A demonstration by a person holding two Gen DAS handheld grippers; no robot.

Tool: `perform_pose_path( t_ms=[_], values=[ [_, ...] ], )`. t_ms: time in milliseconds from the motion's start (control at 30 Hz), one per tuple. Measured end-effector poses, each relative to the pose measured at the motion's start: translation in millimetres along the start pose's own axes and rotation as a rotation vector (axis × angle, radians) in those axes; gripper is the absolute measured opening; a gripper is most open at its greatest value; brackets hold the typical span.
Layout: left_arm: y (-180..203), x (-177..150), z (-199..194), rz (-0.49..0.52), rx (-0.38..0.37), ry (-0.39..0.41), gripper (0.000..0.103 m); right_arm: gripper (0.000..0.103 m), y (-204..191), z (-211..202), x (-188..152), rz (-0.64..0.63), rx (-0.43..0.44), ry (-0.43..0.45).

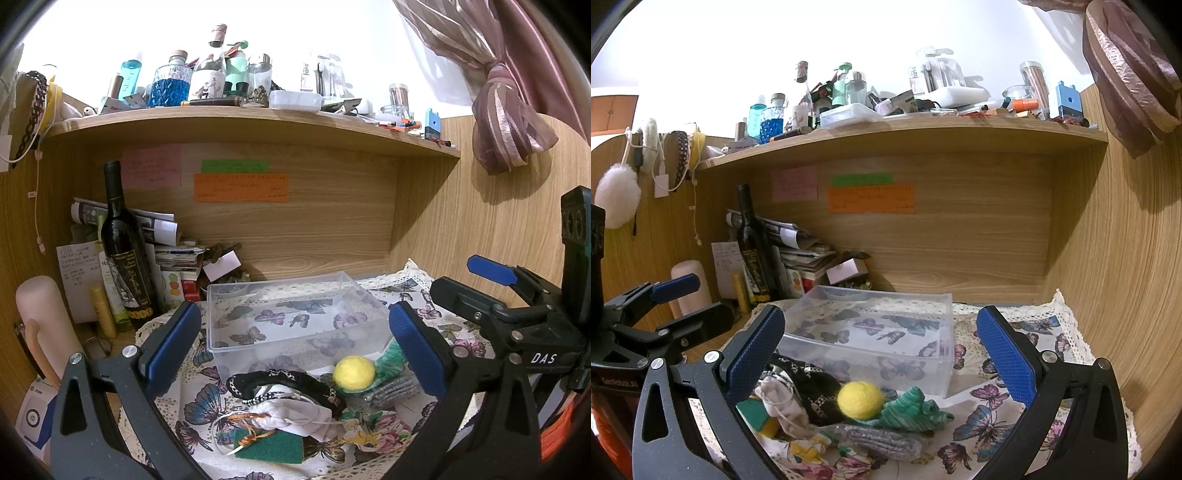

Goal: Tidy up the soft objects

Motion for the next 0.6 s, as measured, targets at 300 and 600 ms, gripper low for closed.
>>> perform_pose_path(
  t_ms=[300,600],
  values=[
    [0.9,1.7,-1.4,0.001,-0.001,0.005,0.103,0.103,-1.7,0.0,1.5,-0.002,0.005,0.0],
    [2.2,1.7,0.8,-0.005,-0.005,-0.009,0.103,0.103,-0.6,4.2,0.8,0.004,0.009,-0.005]
  ],
)
Point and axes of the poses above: each gripper's, at about its wrist camera, not at the fingertips, and z roughly the way its jaws point, y to its right, x to its top, the point moved 4 cm from there along z, roughly the way its jaws point, and after that the axes turned 11 degrees about -z, right-handed, at the moved point
